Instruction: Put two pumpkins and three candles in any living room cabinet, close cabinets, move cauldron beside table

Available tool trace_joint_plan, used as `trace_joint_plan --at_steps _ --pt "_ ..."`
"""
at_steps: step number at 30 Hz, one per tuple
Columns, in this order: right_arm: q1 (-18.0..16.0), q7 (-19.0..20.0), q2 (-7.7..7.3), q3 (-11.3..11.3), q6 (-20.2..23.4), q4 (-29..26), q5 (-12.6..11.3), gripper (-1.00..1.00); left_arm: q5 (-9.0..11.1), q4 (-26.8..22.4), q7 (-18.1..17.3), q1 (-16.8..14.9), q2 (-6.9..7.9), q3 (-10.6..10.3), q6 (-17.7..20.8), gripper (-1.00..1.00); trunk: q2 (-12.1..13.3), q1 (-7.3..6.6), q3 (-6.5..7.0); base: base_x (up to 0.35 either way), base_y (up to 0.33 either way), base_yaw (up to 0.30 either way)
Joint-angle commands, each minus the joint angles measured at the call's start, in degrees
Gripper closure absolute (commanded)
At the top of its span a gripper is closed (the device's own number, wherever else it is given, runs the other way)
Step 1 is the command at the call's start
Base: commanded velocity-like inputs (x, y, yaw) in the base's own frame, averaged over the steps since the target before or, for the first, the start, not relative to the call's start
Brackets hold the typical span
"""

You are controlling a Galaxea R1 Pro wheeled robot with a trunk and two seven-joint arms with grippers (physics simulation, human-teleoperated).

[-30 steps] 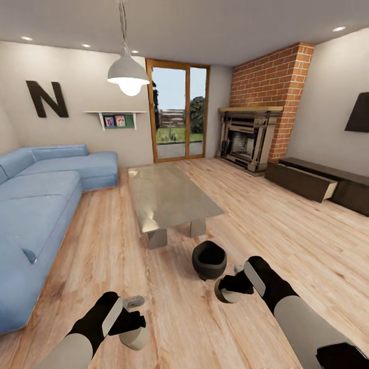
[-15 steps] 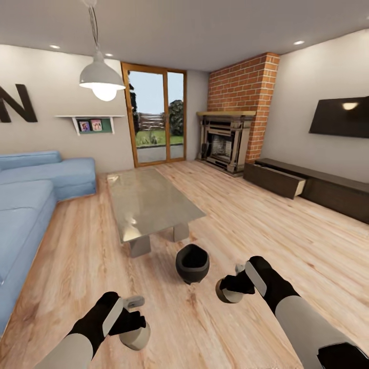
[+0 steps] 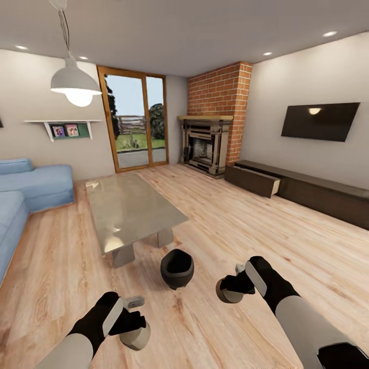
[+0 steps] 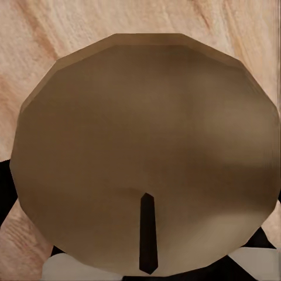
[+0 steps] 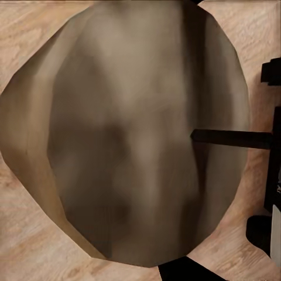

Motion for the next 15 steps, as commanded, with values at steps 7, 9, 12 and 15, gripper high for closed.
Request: trace_joint_plan --at_steps 7,9,12,15 --pt "-0.04 -0.52 -0.07 0.36 0.17 -0.06 -0.81 1.0 0.51 -0.09 0.28 -0.01 0.01 -0.11 0.22 1.0 2.79 -1.55 1.66 0.0 0.0 -0.236" --pt "-0.04 -0.52 -0.07 0.36 0.16 -0.06 -0.81 1.0 0.51 -0.09 0.28 -0.01 0.01 -0.11 0.22 1.0 3.59 -1.99 2.15 0.0 0.0 -0.236" --pt "-0.04 -0.52 -0.07 0.36 0.19 -0.06 -0.81 1.0 0.51 -0.09 0.28 -0.01 0.01 -0.11 0.22 1.0 4.8 -2.65 2.79 0.0 0.0 -0.139" --pt "-0.04 -0.49 -0.07 0.36 0.19 -0.06 -0.81 1.0 0.51 -0.09 0.28 -0.01 0.01 -0.11 0.22 1.0 6.0 -3.3 3.34 0.0 0.0 -0.025"
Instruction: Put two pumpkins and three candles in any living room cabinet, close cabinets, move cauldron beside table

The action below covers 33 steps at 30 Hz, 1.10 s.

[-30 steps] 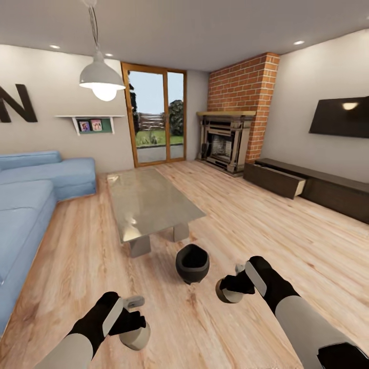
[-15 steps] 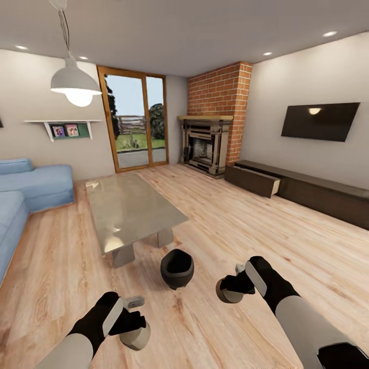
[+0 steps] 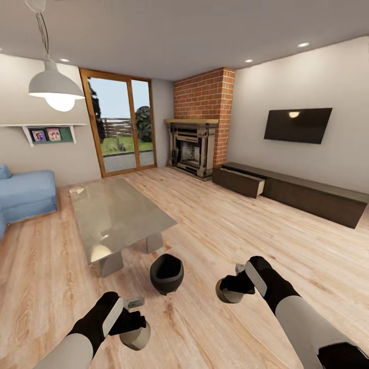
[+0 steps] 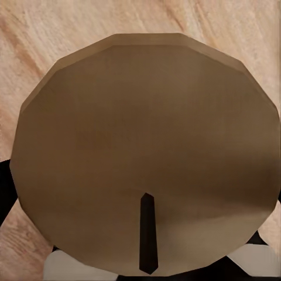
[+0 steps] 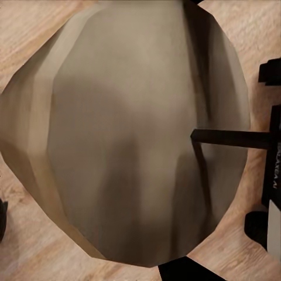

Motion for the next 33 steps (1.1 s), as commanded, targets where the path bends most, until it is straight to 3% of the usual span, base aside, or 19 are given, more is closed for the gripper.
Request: trace_joint_plan --at_steps 1,11,28,33 --pt "-0.03 -0.52 -0.08 0.37 0.15 -0.07 -0.75 1.0 0.39 -0.08 0.33 -0.02 0.01 -0.12 0.22 1.0 0.38 -0.23 0.12 0.0 0.0 -0.011" --pt "-0.03 -0.51 0.0 0.42 0.11 -0.07 -0.7 1.0 0.39 -0.08 0.33 -0.02 0.01 -0.12 0.22 1.0 4.39 -2.42 1.98 0.0 0.0 -0.005" --pt "-0.03 -0.51 0.01 0.37 0.06 -0.07 -0.69 1.0 0.39 -0.08 0.2 -0.02 0.01 -0.12 0.22 1.0 11.21 -6.16 6.39 0.0 0.0 -0.083" --pt "-0.03 -0.51 -0.04 0.37 0.11 -0.07 -0.72 1.0 0.39 -0.15 0.23 -0.02 0.01 -0.12 0.22 1.0 11.21 -6.16 6.8 0.0 0.0 -0.087"
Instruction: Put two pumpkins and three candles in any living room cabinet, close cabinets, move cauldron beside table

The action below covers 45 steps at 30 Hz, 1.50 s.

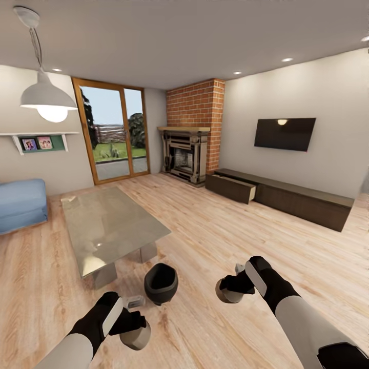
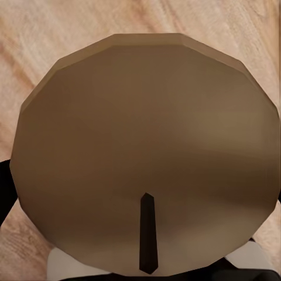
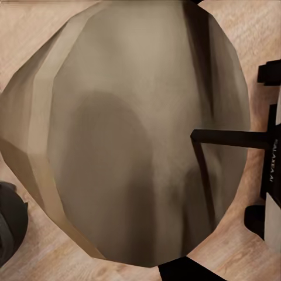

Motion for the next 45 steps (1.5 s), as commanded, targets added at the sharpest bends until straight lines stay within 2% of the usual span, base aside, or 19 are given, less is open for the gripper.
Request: trace_joint_plan --at_steps 1,11,21,45 --pt "-0.04 -0.53 -0.08 0.37 0.13 -0.06 -0.76 1.0 0.43 -0.09 0.34 -0.02 0.01 -0.11 0.23 1.0 -0.04 0.0 0.01 0.0 0.0 -0.088" --pt "-0.04 -0.55 -0.03 0.37 0.18 -0.06 -0.74 1.0 0.45 -0.01 0.33 -0.02 0.01 -0.11 0.23 1.0 -0.04 0.0 0.35 0.224 -0.021 -0.036" --pt "-0.04 -0.55 -0.02 0.37 0.18 -0.06 -0.76 1.0 0.43 -0.01 0.33 -0.02 0.01 -0.11 0.23 1.0 -0.04 0.0 0.35 0.315 -0.168 -0.019" --pt "-0.04 -0.56 -0.02 0.37 0.18 -0.06 -0.73 1.0 0.49 -0.01 0.39 -0.02 -0.43 -0.11 0.23 1.0 -0.04 0.0 0.35 0.239 -0.258 -0.279"
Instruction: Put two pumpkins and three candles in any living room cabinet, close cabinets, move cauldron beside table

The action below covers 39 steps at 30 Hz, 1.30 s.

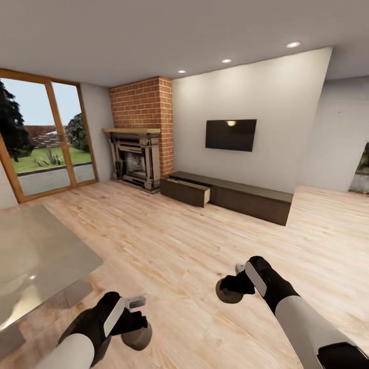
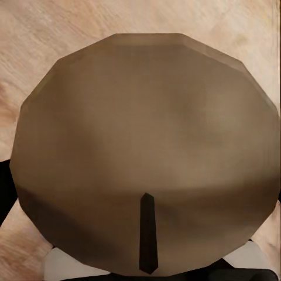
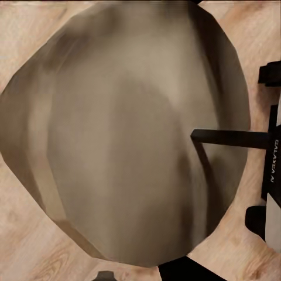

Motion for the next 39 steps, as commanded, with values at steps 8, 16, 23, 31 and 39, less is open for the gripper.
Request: trace_joint_plan --at_steps 8,16,23,31,39 --pt "-0.04 -0.51 -0.08 0.37 0.12 -0.08 -0.89 1.0 0.49 -0.09 0.35 -0.03 0.01 -0.11 0.23 1.0 -0.04 0.03 -0.07 0.279 -0.198 -0.075" --pt "-0.04 -0.49 -0.07 0.42 0.12 -0.08 -0.88 1.0 0.49 -0.09 0.35 -0.03 0.08 -0.11 0.23 1.0 -0.04 0.03 -0.07 0.331 -0.019 -0.001" --pt "-0.04 -0.49 0.0 0.46 0.1 -0.08 -0.88 1.0 0.49 -0.09 0.35 -0.03 0.1 -0.11 0.23 1.0 -0.04 0.03 -0.07 0.336 0.042 0.0" --pt "-0.04 -0.49 0.01 0.46 0.09 -0.08 -0.88 1.0 0.49 0.23 0.35 -0.03 0.1 -0.11 0.23 1.0 -0.04 0.03 -0.07 0.336 0.039 0.0" --pt "-0.04 -0.56 0.01 0.46 0.08 -0.08 -0.89 1.0 0.49 0.26 0.37 -0.03 0.09 -0.11 0.23 1.0 -0.04 0.03 0.16 0.336 0.001 -0.011"
